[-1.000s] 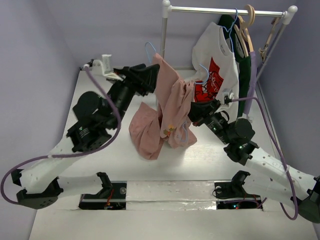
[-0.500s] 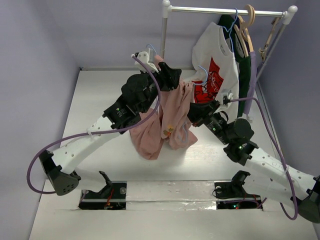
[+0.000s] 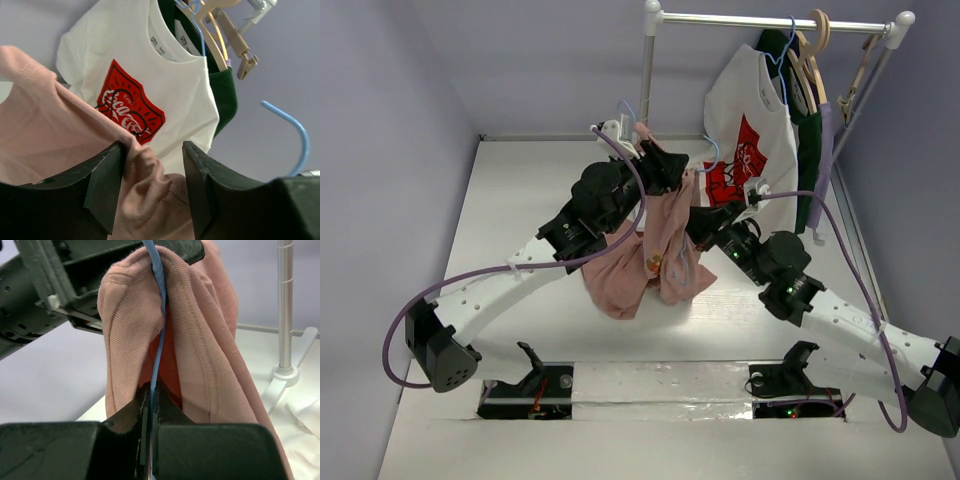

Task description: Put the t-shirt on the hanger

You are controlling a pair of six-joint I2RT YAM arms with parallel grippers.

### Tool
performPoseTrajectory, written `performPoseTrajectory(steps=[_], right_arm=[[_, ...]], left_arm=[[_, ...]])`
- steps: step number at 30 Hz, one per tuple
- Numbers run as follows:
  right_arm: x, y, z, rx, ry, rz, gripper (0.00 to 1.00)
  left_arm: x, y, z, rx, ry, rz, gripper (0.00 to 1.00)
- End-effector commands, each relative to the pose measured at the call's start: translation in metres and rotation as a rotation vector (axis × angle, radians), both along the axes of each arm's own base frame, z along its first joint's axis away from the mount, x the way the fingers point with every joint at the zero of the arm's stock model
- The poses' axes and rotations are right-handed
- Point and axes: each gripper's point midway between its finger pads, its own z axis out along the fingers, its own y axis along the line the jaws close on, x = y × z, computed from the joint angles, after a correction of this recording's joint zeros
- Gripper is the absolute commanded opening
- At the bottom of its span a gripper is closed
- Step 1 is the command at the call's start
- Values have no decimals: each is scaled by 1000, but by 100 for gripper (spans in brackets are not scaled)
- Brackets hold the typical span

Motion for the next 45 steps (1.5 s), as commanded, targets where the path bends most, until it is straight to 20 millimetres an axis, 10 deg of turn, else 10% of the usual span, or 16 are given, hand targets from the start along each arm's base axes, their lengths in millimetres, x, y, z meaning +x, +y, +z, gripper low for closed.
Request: performPoseTrajectory(steps=[1,6,13,31,45], right_arm=[[-5,-7,53,96,-109,-15,0],[-6,-6,49,85,-89,-6,0],[-3,3,44,54,-50,18,0],[-22,9,40,83,45,127,0],[-25,12,33,43,30,146,0]], left_arm=[[-20,-3,33,-94,-62,-80,46],[-18,-7,26,-103,-69,-90,43],[-20,-9,24,-110,-89,-106,0],[-55,41,18,-209,-85,-75,0],[-55,40,17,-206,-85,-84,0]])
